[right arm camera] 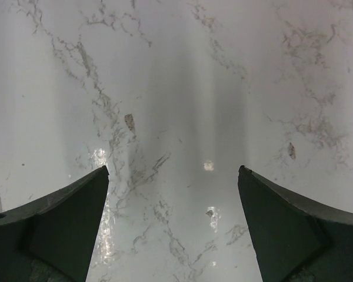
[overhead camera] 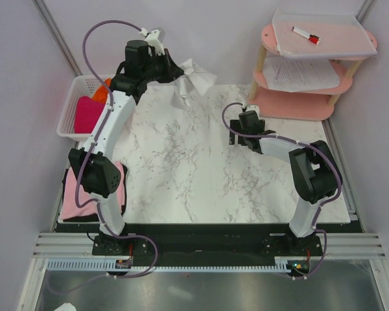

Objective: Fold and stack the t-shirts
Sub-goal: Move the tshirt to the center of the board

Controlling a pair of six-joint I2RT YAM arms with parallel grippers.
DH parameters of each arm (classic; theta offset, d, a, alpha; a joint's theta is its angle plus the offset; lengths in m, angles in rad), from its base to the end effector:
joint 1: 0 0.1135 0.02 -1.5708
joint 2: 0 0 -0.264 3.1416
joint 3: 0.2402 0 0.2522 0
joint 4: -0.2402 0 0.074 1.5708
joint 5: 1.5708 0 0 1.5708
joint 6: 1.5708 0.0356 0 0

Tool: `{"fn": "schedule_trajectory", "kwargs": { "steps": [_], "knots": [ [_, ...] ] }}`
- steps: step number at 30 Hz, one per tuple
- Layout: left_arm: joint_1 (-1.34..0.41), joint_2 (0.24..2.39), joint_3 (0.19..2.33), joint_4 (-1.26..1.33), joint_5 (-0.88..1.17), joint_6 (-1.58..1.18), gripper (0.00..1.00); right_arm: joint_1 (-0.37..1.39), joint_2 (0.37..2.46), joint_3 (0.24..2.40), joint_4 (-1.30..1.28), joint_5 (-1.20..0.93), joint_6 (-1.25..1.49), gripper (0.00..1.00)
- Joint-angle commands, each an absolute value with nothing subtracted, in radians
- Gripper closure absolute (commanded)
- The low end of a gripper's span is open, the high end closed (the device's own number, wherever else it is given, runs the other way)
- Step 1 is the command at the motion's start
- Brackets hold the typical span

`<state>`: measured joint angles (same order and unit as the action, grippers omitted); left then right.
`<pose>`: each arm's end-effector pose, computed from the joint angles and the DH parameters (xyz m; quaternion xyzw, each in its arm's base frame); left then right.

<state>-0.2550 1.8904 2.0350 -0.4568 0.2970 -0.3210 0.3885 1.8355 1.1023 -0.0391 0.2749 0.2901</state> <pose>0.4227 -0.1210 0.4256 0.0607 0.8020 -0.2800 0.5242 0.3635 0.1383 0.1734 0.0083 0.9142 0.0091 0.4051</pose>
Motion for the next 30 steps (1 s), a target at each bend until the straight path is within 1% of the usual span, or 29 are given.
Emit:
{"fn": "schedule_trajectory", "kwargs": {
  "steps": [1, 2, 4, 5, 7, 8, 11, 13, 16, 17, 18, 19, 20, 30],
  "knots": [
    [-0.272, 1.922, 2.062, -0.379, 0.514, -0.481, 0.98, 0.351, 1.755, 1.106, -0.035, 0.298, 0.314, 0.02],
    [-0.272, 1.927, 2.036, -0.371, 0.514, -0.497, 0.98, 0.350, 1.743, 1.104, -0.037, 0.298, 0.313, 0.02],
    [-0.270, 1.924, 1.922, -0.344, 0.497, -0.534, 0.98, 0.344, 1.733, 1.092, -0.035, 0.296, 0.311, 0.02],
    [-0.270, 1.922, 1.831, -0.330, 0.495, -0.541, 0.98, 0.344, 1.727, 1.091, -0.037, 0.298, 0.311, 0.02],
    [-0.268, 1.925, 1.737, -0.308, 0.497, -0.563, 0.98, 0.345, 1.726, 1.088, -0.037, 0.293, 0.310, 0.02],
    [-0.268, 1.922, 1.656, -0.304, 0.473, -0.563, 0.98, 0.344, 1.727, 1.086, -0.037, 0.290, 0.310, 0.02],
    [-0.273, 1.910, 1.544, -0.302, 0.416, -0.531, 0.98, 0.342, 1.733, 1.089, -0.037, 0.285, 0.307, 0.02],
    [-0.290, 1.904, 1.517, -0.299, 0.426, -0.483, 0.98, 0.342, 1.743, 1.091, -0.035, 0.281, 0.310, 0.02],
    [-0.331, 1.908, 1.497, -0.311, 0.511, -0.427, 0.98, 0.344, 1.758, 1.098, -0.035, 0.265, 0.313, 0.02],
    [-0.343, 1.908, 1.487, -0.311, 0.521, -0.417, 0.96, 0.344, 1.762, 1.101, -0.035, 0.264, 0.314, 0.02],
    [-0.368, 1.904, 1.483, -0.311, 0.531, -0.394, 0.78, 0.342, 1.766, 1.103, -0.035, 0.259, 0.318, 0.02],
    [-0.380, 1.901, 1.474, -0.311, 0.532, -0.382, 0.64, 0.344, 1.769, 1.103, -0.035, 0.258, 0.316, 0.02],
    [-0.402, 1.896, 1.468, -0.308, 0.525, -0.361, 0.01, 0.342, 1.769, 1.103, -0.035, 0.256, 0.316, 0.02],
    [-0.414, 1.887, 1.447, -0.287, 0.443, -0.315, 0.00, 0.344, 1.778, 1.097, -0.032, 0.250, 0.314, 0.02]
  ]
}}
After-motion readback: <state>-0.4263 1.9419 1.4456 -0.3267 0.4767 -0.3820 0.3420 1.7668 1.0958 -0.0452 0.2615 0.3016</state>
